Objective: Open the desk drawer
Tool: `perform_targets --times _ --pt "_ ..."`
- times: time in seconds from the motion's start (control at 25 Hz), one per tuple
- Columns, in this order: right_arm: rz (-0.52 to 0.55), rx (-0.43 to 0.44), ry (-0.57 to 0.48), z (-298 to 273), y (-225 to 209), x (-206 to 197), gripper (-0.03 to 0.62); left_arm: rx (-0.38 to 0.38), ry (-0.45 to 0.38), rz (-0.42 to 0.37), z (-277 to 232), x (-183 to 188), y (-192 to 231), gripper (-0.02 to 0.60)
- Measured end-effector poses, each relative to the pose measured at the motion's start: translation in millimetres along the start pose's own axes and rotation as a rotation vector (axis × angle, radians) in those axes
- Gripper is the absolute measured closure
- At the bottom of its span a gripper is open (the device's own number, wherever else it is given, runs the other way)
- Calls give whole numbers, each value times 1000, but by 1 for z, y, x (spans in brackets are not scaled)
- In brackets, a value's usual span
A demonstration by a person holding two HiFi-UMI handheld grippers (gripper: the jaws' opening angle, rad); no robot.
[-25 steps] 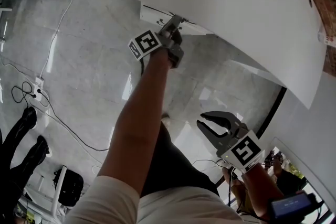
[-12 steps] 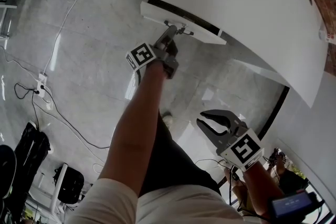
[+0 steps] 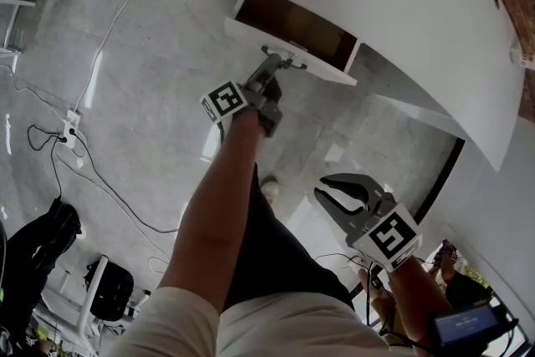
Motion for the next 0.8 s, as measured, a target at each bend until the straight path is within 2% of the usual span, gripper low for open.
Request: perform_targets --times 0.2,0.52,0.8 --pt "2 -2 -2 1 7 -4 525 -14 1 10 8 -2 -1 557" --pt "-16 -16 -12 8 10 -6 525 30 -2 -31 12 -5 1 525" --pt "2 -13 -21 11 14 -3 525 54 2 -32 31 -16 2 515"
Point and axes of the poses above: the fingertips, and each gripper's own axes: z backward along the fingers, y to its left, x out of its top, the point moved 5 cm from there along z, backward along the fingers, and after that the axes turned 1 degree about x, right-handed, at the moved point
